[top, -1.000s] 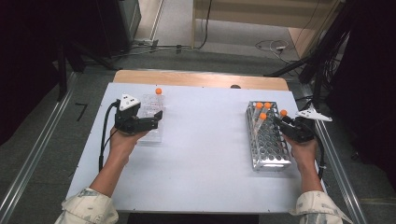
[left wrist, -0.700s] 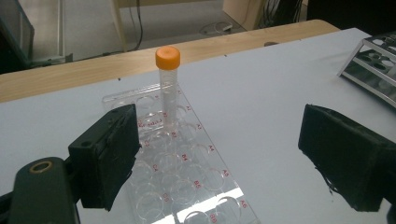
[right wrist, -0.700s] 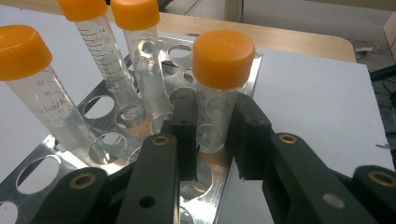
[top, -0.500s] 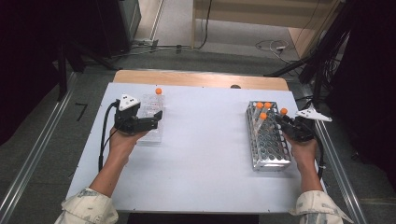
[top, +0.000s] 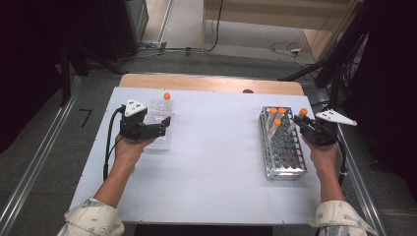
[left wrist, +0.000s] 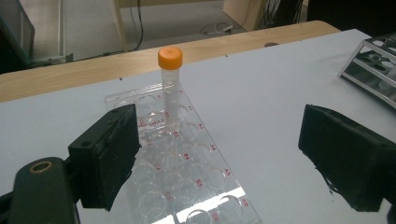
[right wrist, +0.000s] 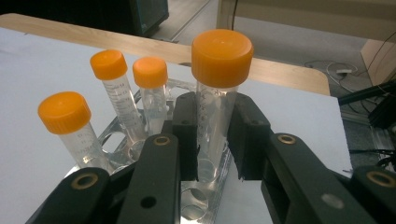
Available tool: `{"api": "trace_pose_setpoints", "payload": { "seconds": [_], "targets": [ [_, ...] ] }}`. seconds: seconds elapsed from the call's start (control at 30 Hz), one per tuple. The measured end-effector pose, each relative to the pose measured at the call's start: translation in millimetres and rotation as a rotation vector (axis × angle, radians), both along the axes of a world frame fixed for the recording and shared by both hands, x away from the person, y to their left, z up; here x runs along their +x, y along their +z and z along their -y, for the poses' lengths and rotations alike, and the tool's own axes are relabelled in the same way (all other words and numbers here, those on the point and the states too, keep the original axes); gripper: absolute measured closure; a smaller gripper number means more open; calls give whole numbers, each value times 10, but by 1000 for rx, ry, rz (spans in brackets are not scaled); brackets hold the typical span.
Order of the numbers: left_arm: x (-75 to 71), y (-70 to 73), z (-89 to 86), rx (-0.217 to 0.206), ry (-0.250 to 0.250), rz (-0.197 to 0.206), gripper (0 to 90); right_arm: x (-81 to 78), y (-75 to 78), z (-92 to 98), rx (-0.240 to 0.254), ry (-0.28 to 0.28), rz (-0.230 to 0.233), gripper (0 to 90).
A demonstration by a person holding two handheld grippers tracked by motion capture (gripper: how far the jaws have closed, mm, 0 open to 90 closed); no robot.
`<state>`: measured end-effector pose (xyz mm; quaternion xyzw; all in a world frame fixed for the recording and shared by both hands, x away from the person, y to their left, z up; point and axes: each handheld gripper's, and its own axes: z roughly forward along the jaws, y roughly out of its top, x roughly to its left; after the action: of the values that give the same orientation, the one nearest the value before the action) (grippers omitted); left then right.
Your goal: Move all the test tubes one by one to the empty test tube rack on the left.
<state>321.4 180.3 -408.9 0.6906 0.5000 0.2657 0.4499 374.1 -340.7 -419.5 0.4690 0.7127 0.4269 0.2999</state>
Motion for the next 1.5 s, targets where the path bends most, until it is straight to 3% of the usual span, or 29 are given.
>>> {"api": "trace_pose_setpoints", "payload": {
  "seconds": [0.37, 0.77, 1.1, 1.5],
  "targets": [
    [-2, 3, -1, 0, -2, 0, 135, -145, 243, 17, 5, -9, 41, 718],
    [-2, 1, 15, -1, -6, 0, 135, -511, 450, -207, 17, 93, 56, 717],
    [-12, 2, 58, -5, -20, -1, 135, -740, 398, -536, 20, 208, 33, 716],
    [-108, 51, 246, 1, -83, 16, 135, -691, 212, -1229, -15, 356, -18, 714]
  ]
}}
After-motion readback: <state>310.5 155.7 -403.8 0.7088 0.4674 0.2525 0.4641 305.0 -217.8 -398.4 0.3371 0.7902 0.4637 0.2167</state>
